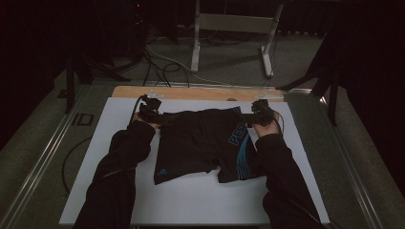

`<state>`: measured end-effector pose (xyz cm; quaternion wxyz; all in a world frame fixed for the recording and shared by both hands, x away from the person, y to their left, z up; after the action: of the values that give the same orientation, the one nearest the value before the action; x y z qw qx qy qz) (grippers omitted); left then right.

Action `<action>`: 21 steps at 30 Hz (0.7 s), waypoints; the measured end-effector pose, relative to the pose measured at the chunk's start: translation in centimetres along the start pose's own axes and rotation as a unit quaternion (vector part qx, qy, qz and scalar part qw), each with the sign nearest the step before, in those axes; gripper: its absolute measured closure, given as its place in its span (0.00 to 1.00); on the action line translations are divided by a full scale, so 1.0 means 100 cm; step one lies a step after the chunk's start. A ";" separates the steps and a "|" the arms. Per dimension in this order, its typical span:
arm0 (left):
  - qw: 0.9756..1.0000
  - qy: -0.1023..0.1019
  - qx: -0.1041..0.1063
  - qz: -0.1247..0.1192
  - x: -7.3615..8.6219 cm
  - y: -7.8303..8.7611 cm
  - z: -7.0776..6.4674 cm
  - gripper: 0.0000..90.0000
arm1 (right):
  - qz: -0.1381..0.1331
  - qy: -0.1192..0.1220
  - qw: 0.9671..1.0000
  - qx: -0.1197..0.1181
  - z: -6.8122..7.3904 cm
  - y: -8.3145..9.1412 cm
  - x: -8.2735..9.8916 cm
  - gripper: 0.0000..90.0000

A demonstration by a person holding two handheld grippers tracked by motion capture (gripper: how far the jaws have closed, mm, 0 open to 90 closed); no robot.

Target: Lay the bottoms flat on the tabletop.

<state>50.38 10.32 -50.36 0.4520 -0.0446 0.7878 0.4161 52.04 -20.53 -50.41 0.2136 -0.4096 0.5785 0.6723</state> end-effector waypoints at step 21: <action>0.995 -0.055 0.083 -0.015 0.014 0.041 -0.062 0.01 | -0.034 0.032 0.998 -0.033 0.019 0.052 0.010 0.16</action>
<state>43.54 9.11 -47.31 0.5032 0.0043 0.7926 0.3444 46.93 -20.20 -48.06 0.2035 -0.4571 0.5484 0.6700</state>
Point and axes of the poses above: each handheld gripper's, and its own axes: y roughly backward along the jaws, x roughly out of its underside, z roughly to its left, the point moved 9 cm from there along -y, roughly forward along the jaws, and after that the axes turned 12 degrees about x, right-handed, at the moved point
